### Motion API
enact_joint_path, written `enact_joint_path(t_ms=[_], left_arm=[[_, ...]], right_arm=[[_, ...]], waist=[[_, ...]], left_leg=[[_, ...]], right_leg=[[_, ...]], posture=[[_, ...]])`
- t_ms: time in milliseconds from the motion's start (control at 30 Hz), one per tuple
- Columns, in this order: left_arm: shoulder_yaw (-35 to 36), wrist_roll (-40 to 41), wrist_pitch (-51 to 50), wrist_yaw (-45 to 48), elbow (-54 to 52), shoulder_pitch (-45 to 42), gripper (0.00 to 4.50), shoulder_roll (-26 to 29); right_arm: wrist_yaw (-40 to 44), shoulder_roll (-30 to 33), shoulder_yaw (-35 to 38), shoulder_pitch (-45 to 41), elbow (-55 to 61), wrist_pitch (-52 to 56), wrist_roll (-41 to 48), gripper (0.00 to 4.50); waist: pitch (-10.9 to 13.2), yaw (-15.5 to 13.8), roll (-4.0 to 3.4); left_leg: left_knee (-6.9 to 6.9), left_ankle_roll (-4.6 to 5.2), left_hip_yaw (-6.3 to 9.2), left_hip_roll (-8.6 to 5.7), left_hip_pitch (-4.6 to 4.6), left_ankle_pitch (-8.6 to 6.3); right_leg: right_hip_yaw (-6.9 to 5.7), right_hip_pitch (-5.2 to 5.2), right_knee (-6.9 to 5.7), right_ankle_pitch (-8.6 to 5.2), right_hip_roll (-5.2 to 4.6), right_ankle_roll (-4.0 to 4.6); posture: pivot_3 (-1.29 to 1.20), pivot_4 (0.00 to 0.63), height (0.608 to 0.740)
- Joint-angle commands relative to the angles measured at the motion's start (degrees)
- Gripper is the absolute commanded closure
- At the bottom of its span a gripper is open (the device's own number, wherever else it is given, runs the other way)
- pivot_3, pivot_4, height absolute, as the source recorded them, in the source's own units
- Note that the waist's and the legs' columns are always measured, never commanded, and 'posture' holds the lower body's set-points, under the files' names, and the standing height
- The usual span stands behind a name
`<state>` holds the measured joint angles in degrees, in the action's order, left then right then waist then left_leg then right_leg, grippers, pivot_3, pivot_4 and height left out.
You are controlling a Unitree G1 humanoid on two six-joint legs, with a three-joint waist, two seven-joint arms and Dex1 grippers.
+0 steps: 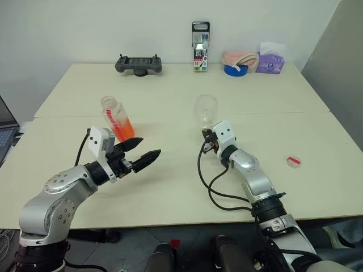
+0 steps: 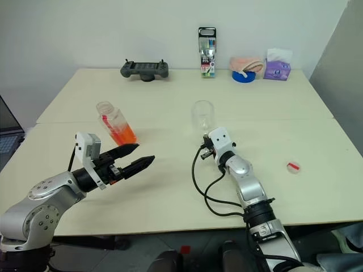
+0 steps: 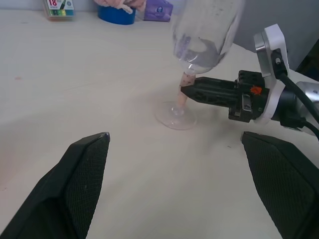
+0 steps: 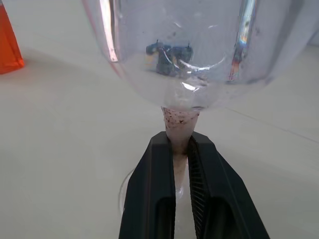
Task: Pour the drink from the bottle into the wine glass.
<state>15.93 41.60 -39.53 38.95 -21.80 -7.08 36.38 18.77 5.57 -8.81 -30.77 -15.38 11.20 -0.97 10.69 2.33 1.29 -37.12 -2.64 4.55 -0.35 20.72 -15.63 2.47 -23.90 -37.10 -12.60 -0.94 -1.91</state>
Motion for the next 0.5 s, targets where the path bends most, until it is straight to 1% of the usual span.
enact_joint_path(t_ms=[33,267,367,500], left_arm=[[0.3,-0.1,1.1,0.6,-0.3,-1.1,0.00,0.8],[-0.6,-1.4,1.8,1.1,1.2,-2.2,0.00,0.4],[-0.8,-1.9,2.1,1.3,1.8,-2.6,0.00,0.3],[-1.3,-2.6,2.7,1.4,2.5,-2.8,0.00,0.2]], right_arm=[[0.5,1.0,-0.2,2.0,-1.8,4.9,-0.4,4.39],[0.7,-1.2,0.1,-2.0,-5.1,12.4,0.6,4.39],[2.4,-0.9,-0.3,-2.5,-5.4,12.5,0.8,4.39],[3.9,0.3,-0.8,-1.9,-4.9,12.0,0.1,4.39]], waist=[[0.0,0.0,0.02],[-0.3,0.3,0.26],[-0.3,0.5,0.34],[-0.3,0.9,0.35]], left_leg=[[0.00,0.00,0.00,0.00,-0.05,0.00],[0.02,0.00,-0.02,0.02,-0.27,0.00],[0.12,0.00,-0.01,0.07,-0.72,-0.01],[0.16,0.01,-0.02,0.09,-0.79,-0.01]], right_leg=[[0.00,0.07,0.02,0.00,0.00,0.00],[0.02,0.23,0.04,0.00,0.01,0.01],[0.01,0.62,0.09,-0.06,0.07,0.07],[0.02,0.67,0.09,-0.10,0.09,0.12]], posture=[[0.00,0.150,0.740],[0.00,0.150,0.740],[0.00,0.150,0.740],[0.00,0.150,0.740]])
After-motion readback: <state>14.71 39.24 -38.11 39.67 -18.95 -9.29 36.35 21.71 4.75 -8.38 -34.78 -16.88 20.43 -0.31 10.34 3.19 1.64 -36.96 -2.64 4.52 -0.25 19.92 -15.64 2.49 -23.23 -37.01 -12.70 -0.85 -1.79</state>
